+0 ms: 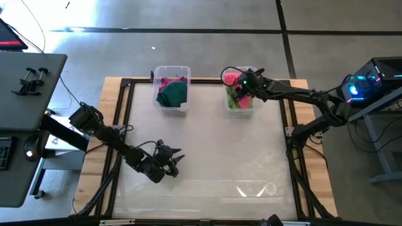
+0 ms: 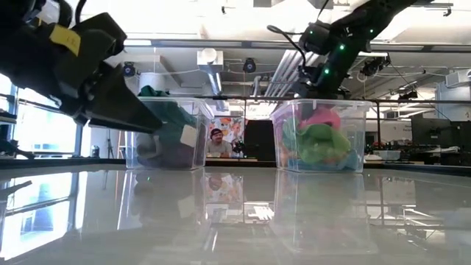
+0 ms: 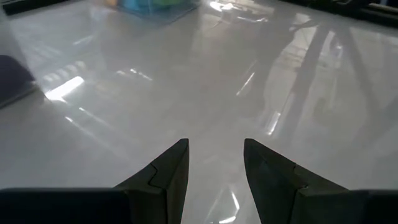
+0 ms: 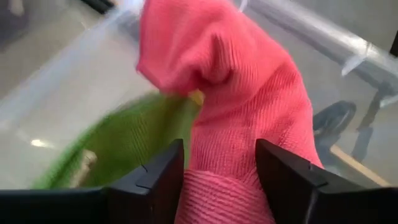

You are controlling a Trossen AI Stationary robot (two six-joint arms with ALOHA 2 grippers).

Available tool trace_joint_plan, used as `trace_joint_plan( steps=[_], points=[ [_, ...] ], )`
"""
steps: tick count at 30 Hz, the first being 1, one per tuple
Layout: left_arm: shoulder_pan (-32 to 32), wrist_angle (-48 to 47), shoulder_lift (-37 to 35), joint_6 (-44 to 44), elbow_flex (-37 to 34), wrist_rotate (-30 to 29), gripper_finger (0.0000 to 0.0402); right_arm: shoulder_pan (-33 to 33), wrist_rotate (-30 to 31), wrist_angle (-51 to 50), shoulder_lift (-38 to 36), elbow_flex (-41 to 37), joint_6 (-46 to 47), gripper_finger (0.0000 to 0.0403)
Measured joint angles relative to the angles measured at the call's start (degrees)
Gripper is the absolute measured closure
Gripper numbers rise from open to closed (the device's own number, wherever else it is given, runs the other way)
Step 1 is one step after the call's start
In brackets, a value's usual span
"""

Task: Sort towels by color in basket
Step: Put the pink microfiber cloth into the right transparent bin

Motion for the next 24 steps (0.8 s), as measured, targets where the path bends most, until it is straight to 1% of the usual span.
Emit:
trace_joint_plan(
  steps=[6, 10, 14, 17, 21, 24],
  points=[
    [0.1, 0.0, 0.1, -0.3, -0.2, 0.0, 0.0262, 0.0, -1.2, -0.3, 0.0, 0.0, -0.2, 0.0204],
    [0.1, 0.1, 0.1, -0.3, -0.2, 0.1, 0.0262, 0.0, -3.9, -0.7, 0.0, 0.0, -0.2, 0.0203],
    [0.1, 0.1, 0.1, -0.4, -0.2, 0.1, 0.0262, 0.0, -7.2, -3.5, -0.9, 0.0, -0.4, 0.0203],
    [0.1, 0.1, 0.1, -0.4, -0.2, 0.2, 0.0262, 0.4, -9.1, -6.6, -2.8, 0.0, -0.1, 0.0204],
    [0.1, 0.1, 0.1, -0.4, -0.2, 0.2, 0.0262, 0.4, -11.6, -11.1, -7.1, 0.0, 1.2, 0.0204],
    [0.1, 0.2, 0.1, -0.4, -0.2, 0.2, 0.0262, 0.5, -13.7, -11.3, -10.7, 0.0, 1.3, 0.0204]
  ],
)
